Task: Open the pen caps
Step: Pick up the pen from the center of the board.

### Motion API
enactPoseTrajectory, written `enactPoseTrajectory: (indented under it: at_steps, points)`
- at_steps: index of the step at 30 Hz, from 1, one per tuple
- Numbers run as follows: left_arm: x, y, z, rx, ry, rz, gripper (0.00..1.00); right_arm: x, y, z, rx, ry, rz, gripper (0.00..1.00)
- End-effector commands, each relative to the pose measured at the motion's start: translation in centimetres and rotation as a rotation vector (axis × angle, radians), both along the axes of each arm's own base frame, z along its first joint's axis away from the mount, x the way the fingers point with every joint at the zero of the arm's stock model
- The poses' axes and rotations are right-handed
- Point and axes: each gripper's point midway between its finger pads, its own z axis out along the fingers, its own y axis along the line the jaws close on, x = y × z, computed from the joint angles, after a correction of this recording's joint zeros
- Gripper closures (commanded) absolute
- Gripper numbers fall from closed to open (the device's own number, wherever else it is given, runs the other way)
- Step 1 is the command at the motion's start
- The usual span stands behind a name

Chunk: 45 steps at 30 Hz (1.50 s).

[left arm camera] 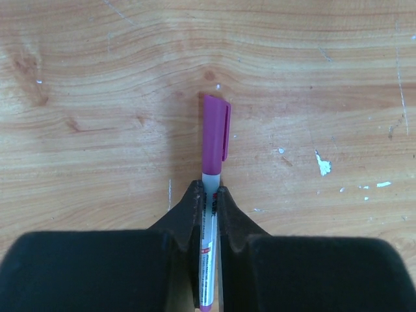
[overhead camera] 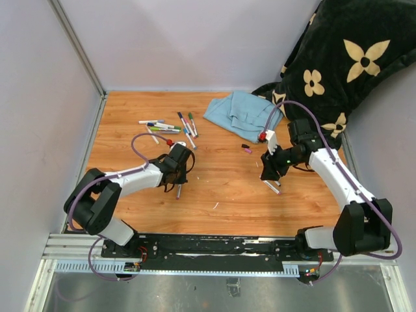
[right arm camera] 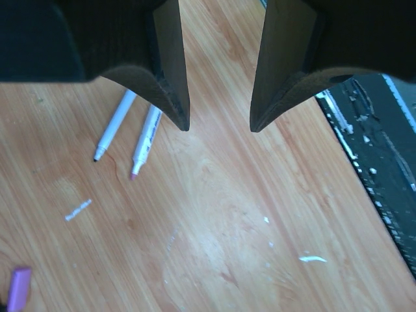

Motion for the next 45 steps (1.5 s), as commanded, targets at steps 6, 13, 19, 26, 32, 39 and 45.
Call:
enactPoseTrajectory:
  at_steps: [6,13,19,26,32,39,45]
  points:
    - [-0.5,-3.6,6.7,-0.305,-0.181,-0.085,0.99,-0.8,4.7,10.0,0.306,-0.228,0.113,0.56]
    - [-2.6,-7.7,14.0,-0.701,-0.403,-0.217,1.00,-0.1,5.5,17.0,0.456,-0.446,0.076,0.29]
    - [-4.4,-10.0,17.8,-0.935,-0.520,-0.268,1.00,-1.3,7.0,13.3,0.665,-0.265,0.093,0.17]
    - [-5.6,-12.5,19.6,-1.049,-0.597,-0.284,1.00,-1.7,7.7,11.7,0.710,-0.172,0.093,0.13]
    - [-5.1,-14.2,20.6,-1.090,-0.634,-0.277,1.00,-1.6,8.3,10.4,0.699,-0.142,0.072,0.14]
    - [-4.3,-16.7,22.0,-1.097,-0.685,-0.262,1.00,-1.8,10.1,9.0,0.688,-0.076,0.034,0.17]
    - [-3.4,-17.0,22.8,-1.099,-0.732,-0.193,1.00,-2.2,11.4,8.0,0.662,-0.049,0.028,0.19]
